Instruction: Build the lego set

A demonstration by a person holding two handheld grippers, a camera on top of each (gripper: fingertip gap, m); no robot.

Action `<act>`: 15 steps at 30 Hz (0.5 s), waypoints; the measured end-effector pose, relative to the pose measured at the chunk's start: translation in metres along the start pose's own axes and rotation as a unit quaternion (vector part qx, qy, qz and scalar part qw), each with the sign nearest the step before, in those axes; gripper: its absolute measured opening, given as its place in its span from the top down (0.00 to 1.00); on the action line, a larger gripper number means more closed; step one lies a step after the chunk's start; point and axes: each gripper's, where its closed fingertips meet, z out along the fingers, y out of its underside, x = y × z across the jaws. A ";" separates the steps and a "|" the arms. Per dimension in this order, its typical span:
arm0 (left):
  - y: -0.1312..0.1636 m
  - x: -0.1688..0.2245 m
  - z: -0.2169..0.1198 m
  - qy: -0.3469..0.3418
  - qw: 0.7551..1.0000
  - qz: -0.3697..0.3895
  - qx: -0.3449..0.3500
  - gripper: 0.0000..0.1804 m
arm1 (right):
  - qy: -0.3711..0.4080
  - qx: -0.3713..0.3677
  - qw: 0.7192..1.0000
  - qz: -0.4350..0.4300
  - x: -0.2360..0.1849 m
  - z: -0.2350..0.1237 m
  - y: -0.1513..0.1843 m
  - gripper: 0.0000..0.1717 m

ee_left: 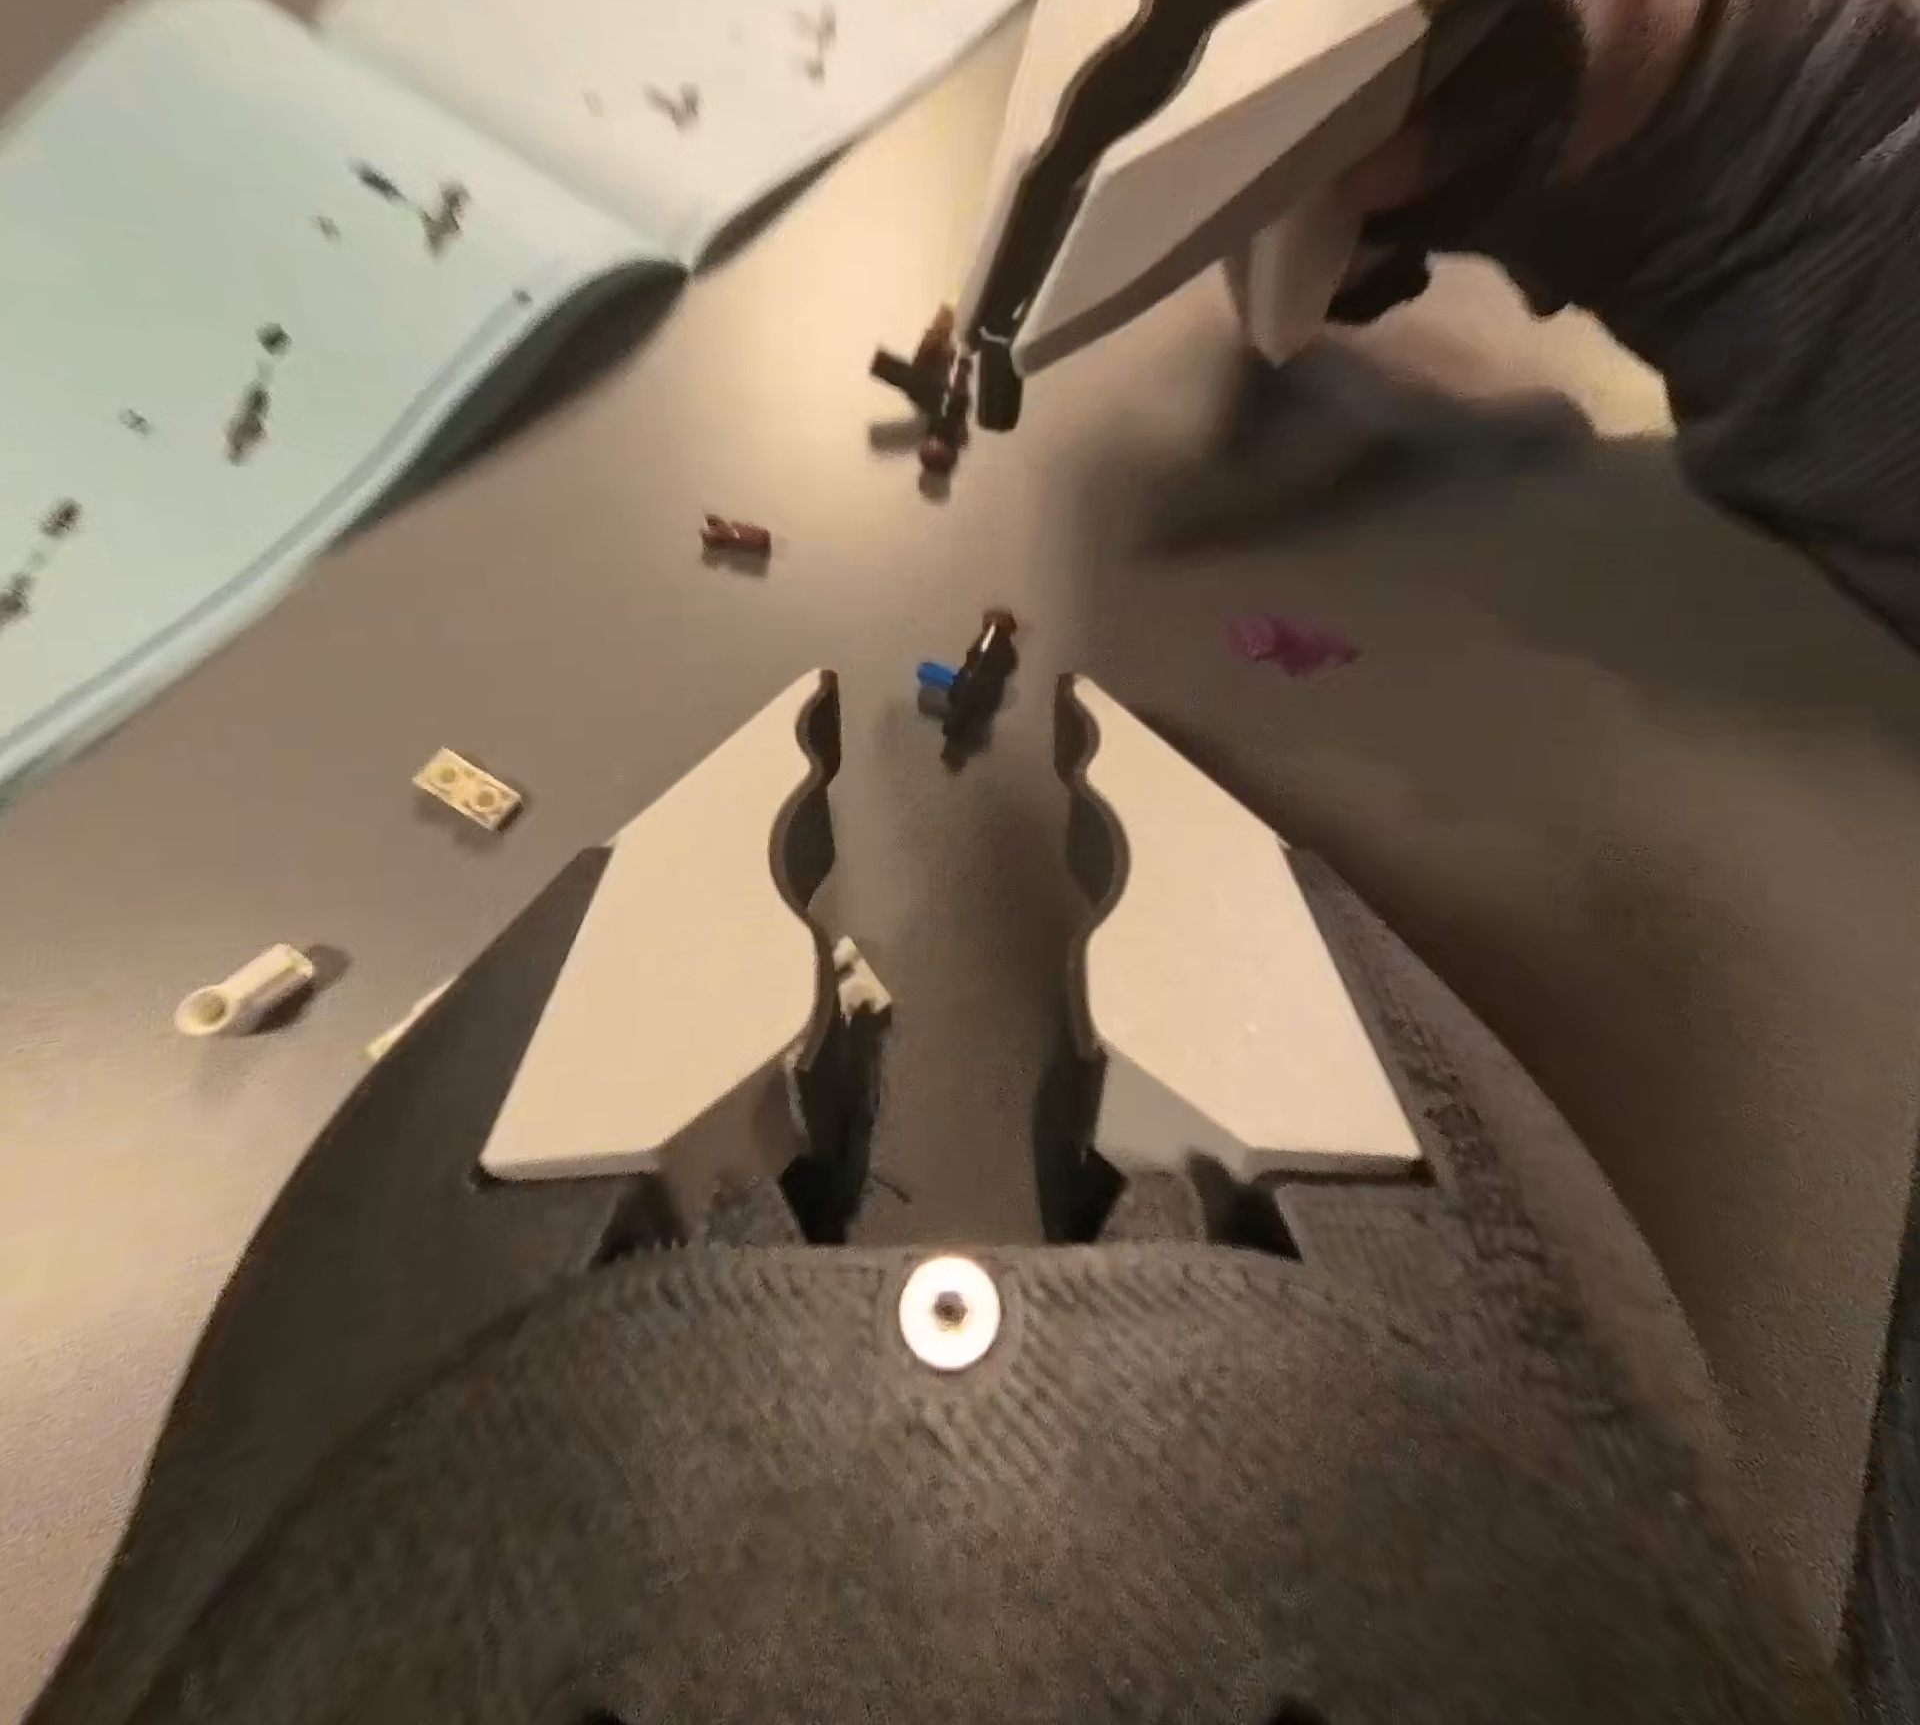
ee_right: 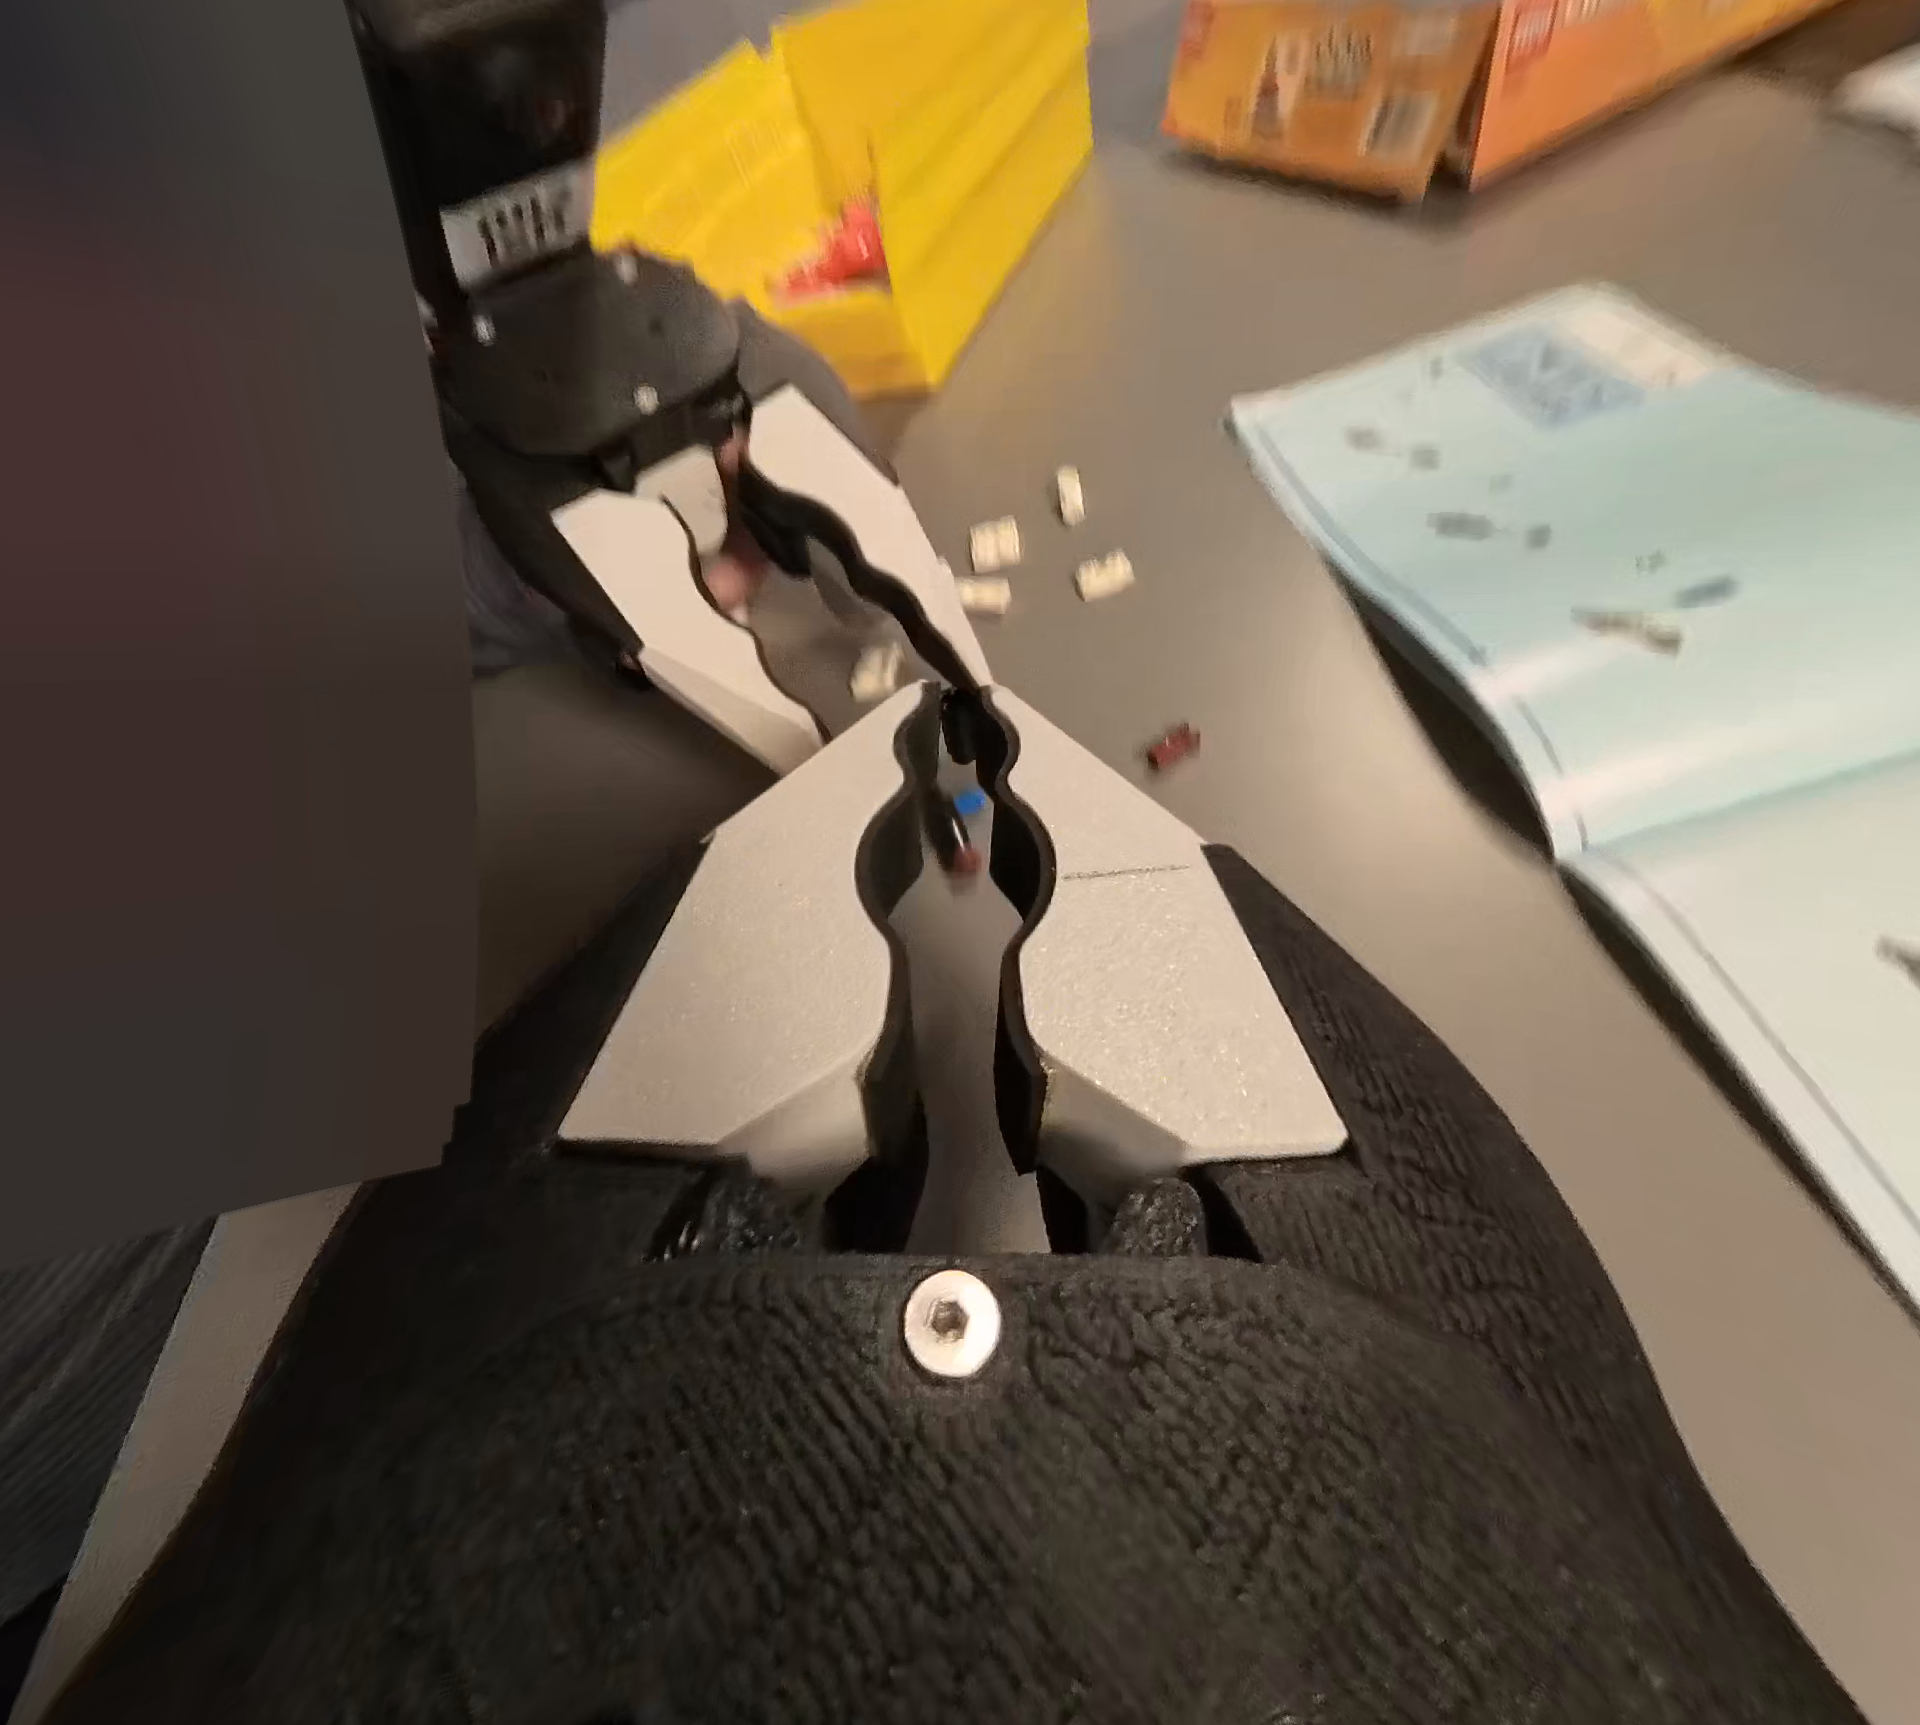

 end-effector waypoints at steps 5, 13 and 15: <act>0.013 0.000 0.005 0.026 0.998 0.016 -0.053 0.84 | -0.002 -0.058 0.998 0.023 0.002 0.002 0.021 0.97; 0.015 0.008 0.008 0.053 0.994 0.071 -0.066 0.91 | 0.004 -0.065 0.996 0.054 0.007 0.004 0.025 0.97; 0.016 0.009 0.010 0.043 0.992 0.095 -0.064 0.98 | -0.004 -0.060 0.996 0.071 0.007 0.004 0.024 0.97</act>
